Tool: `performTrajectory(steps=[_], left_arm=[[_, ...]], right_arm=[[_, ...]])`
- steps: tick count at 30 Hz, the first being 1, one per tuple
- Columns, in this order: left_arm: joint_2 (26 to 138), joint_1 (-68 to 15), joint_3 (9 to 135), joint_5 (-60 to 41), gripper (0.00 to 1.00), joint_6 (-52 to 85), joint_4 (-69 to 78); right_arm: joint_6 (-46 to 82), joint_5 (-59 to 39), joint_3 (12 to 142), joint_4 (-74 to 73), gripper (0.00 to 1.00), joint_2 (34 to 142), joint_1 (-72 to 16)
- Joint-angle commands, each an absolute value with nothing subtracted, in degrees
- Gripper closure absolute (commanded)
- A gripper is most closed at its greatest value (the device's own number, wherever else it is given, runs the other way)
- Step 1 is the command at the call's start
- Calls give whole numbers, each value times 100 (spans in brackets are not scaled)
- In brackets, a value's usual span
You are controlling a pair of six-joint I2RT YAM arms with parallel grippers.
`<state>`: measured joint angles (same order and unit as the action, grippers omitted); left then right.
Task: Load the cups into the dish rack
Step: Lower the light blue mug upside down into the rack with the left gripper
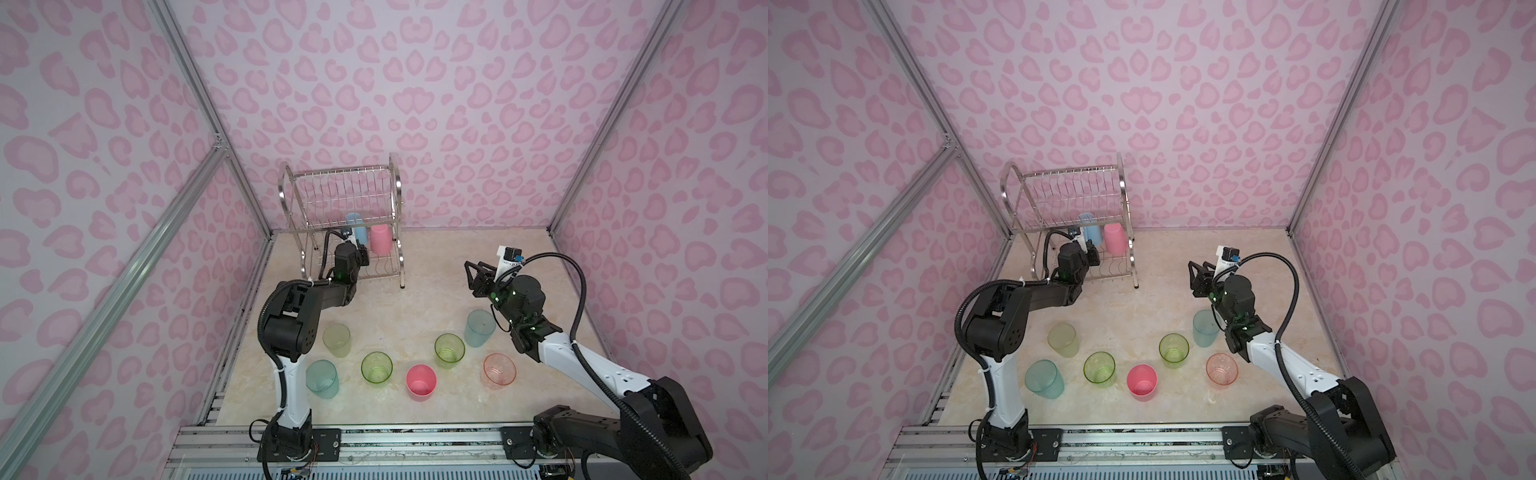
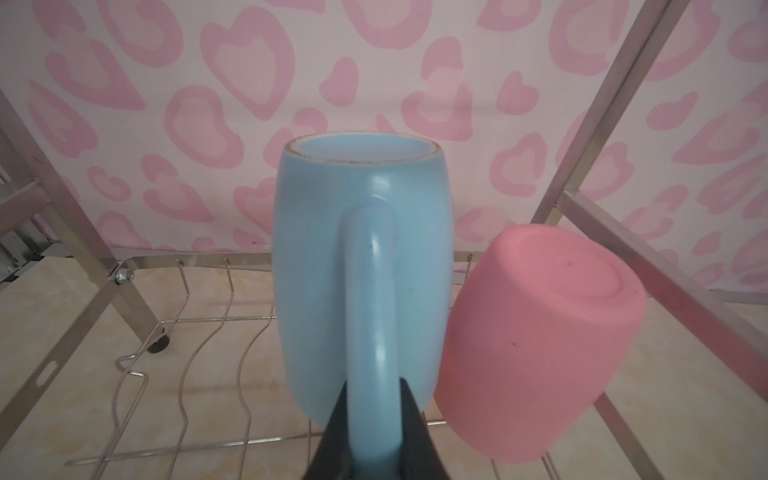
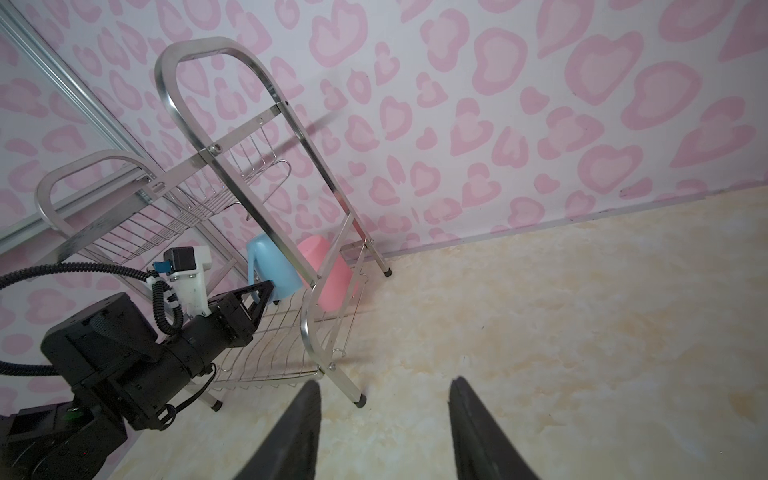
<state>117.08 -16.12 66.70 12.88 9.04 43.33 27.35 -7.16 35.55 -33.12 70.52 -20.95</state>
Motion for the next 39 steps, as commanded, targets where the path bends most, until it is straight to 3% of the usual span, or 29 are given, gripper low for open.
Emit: performTrajectory(steps=[1,33,39], left_arm=[[11759,-1600,6851,1315,90,887,4465],[11755,-1578,7576,1378,88,953,2354],[11772,-1579,7668,1317,75,1022,2107]], right_arm=[[2663,-808,3586,-3384,50,7062,-2075],[2652,-1028,3498,-3379,50,6724,-2045],[2650,-1054,3478,-3391,49,6715,-2042]])
